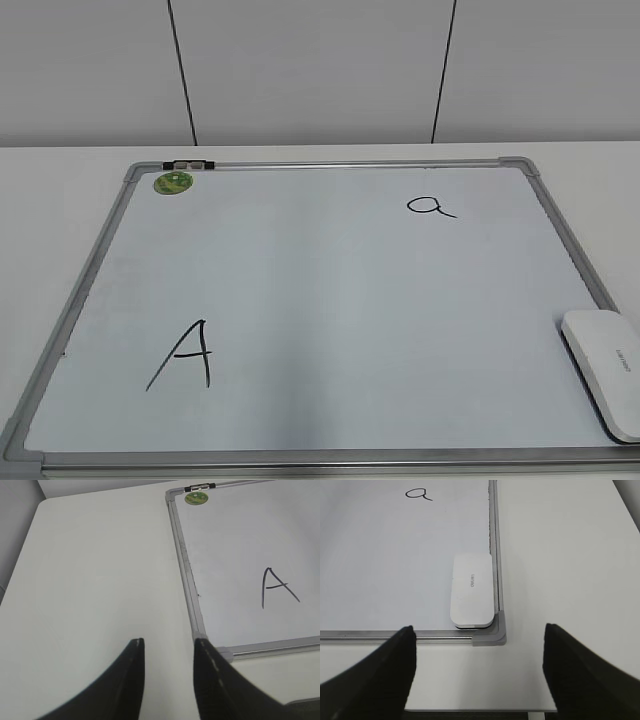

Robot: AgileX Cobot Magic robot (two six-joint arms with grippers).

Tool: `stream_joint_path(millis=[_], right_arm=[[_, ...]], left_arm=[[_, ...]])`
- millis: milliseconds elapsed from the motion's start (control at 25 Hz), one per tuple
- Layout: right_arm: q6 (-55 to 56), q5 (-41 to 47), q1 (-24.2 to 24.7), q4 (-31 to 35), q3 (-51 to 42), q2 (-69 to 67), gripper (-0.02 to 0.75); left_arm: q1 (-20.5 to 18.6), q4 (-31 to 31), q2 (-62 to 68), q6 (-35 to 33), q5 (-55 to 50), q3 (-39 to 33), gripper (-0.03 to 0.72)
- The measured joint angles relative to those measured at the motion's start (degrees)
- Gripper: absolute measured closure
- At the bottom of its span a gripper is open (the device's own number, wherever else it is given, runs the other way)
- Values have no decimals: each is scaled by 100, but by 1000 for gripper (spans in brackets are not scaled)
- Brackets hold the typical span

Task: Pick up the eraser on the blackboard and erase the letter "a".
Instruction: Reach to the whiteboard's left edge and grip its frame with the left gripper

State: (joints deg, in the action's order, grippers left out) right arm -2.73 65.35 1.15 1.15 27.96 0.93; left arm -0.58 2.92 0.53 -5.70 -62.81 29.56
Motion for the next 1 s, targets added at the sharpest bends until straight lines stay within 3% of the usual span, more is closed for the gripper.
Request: stream_joint_path(millis=[1000], right_arm=[[0,0,0,0,0,0,152]], left_arm=[[0,0,0,0,0,0,446]])
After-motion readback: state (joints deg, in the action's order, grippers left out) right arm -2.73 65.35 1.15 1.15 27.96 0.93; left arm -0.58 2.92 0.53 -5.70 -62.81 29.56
